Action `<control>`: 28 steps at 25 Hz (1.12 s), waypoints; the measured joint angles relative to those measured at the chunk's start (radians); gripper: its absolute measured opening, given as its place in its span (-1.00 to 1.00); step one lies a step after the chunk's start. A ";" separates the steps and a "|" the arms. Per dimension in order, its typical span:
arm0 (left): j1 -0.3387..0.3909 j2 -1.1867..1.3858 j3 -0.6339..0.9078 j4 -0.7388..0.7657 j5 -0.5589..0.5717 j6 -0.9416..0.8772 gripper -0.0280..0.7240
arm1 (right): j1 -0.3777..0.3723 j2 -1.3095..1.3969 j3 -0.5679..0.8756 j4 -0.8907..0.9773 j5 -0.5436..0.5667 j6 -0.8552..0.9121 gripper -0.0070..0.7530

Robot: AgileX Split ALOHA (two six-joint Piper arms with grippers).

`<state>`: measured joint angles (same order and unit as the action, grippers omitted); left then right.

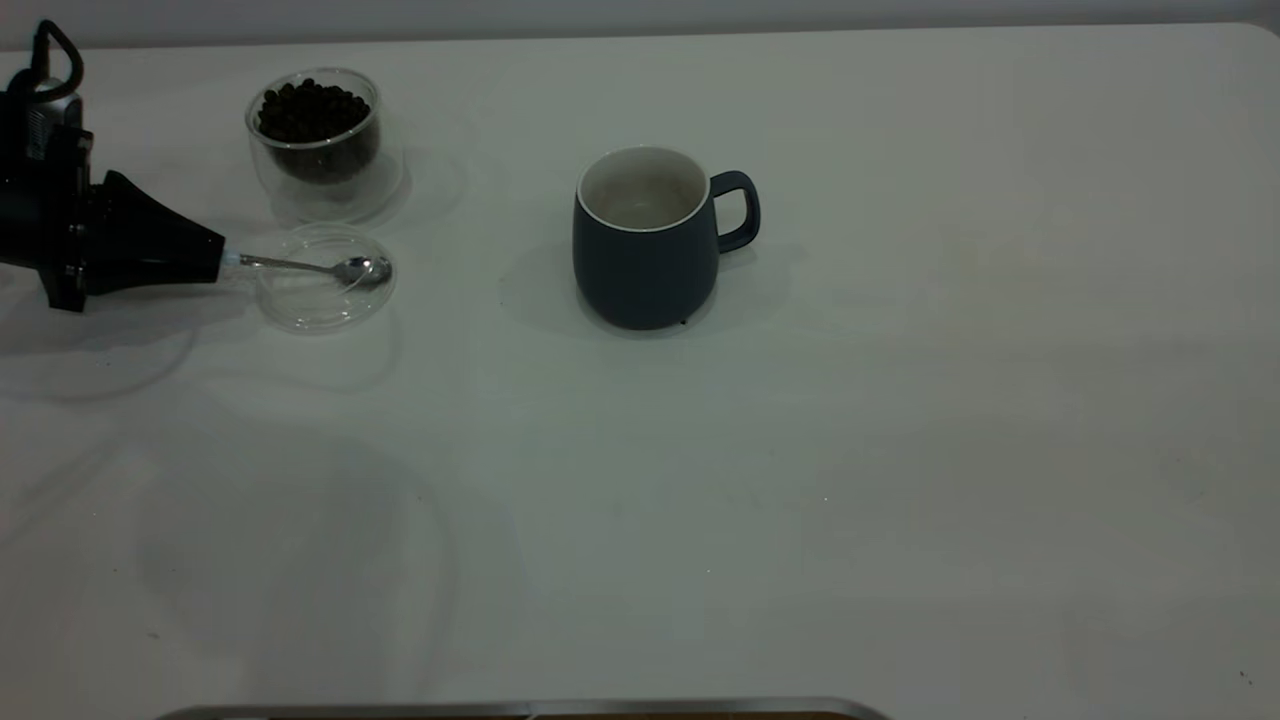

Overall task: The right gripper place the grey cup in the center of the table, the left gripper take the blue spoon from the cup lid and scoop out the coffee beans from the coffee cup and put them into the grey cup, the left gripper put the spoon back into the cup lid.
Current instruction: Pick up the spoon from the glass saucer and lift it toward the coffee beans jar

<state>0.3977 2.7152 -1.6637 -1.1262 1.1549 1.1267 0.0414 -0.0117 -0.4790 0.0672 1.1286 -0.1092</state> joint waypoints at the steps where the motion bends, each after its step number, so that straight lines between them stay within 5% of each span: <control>1: 0.001 0.000 -0.001 -0.001 0.000 0.000 -0.60 | 0.000 0.000 0.000 0.000 0.000 0.000 0.57; 28: -0.039 -0.267 -0.053 0.228 0.008 -0.143 -0.60 | 0.000 0.000 0.000 0.000 0.000 -0.001 0.57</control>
<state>0.3586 2.4480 -1.7165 -0.8984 1.1631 0.9836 0.0414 -0.0117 -0.4790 0.0672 1.1286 -0.1102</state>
